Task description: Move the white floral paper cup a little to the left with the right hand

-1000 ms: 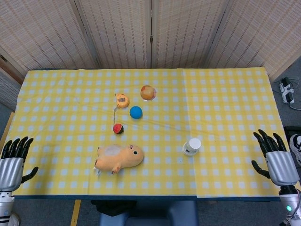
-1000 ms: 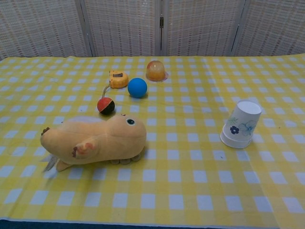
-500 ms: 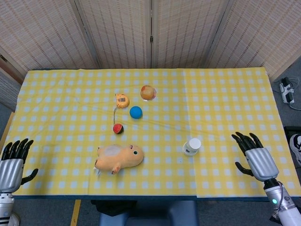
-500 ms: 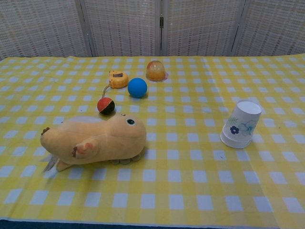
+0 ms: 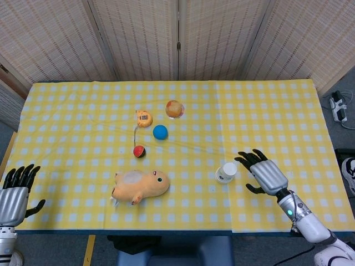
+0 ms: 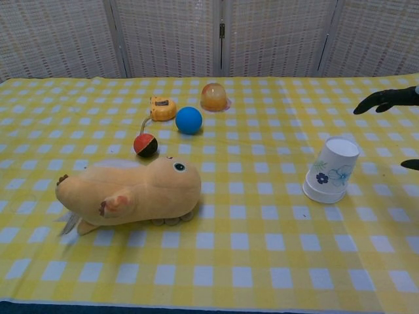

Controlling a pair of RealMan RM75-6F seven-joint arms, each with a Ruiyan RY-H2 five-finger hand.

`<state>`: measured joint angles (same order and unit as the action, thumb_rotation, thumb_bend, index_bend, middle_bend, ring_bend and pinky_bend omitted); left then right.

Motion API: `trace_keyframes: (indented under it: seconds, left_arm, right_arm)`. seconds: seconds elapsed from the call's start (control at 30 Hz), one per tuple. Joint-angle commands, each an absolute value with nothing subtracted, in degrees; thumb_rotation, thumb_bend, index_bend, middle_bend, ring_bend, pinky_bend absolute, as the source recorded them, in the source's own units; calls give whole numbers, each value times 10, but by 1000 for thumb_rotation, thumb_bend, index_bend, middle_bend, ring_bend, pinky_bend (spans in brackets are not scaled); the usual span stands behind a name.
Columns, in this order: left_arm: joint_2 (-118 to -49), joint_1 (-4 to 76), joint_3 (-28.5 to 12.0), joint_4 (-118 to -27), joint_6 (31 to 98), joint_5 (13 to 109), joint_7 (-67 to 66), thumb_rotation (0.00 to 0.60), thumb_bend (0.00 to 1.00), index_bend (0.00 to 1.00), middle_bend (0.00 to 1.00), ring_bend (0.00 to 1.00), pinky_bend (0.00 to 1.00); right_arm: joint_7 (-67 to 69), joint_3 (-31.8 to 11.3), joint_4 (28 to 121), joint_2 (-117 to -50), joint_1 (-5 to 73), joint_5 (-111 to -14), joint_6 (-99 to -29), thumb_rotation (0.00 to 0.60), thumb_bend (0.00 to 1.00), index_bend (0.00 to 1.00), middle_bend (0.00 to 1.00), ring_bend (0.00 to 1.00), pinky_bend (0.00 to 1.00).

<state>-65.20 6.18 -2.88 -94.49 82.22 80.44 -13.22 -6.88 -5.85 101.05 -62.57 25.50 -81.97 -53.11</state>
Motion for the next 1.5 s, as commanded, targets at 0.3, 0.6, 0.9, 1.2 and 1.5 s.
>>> trace_keyframes:
  seconds: [0.3, 0.6, 0.9, 1.2, 1.5]
  left_arm:
    - [-646, 63, -25, -946, 811, 802, -117, 600, 283, 126, 77, 69, 0]
    - [-643, 65, -23, -950, 802, 796, -117, 600, 282, 123, 63, 61, 0]
    - [-642, 66, -23, -953, 799, 792, -118, 600, 282, 120, 56, 58, 0]
    - [-641, 67, -23, -955, 795, 788, -119, 600, 283, 119, 50, 54, 0]
    - [-641, 68, -23, -955, 792, 784, -119, 600, 282, 117, 41, 47, 0]
  right_arm:
    - [-85, -75, 997, -653, 326, -747, -454, 600, 349, 194, 114, 136, 62]
    - [-89, -71, 995, -648, 348, -709, -432, 600, 383, 213, 114, 135, 62]
    - [-89, -64, 985, -652, 361, -686, -425, 600, 393, 249, 118, 135, 62]
    - [-86, -62, 972, -658, 373, -672, -422, 600, 426, 277, 123, 137, 62]
    - [-81, -58, 968, -661, 380, -667, -423, 600, 449, 338, 141, 142, 62]
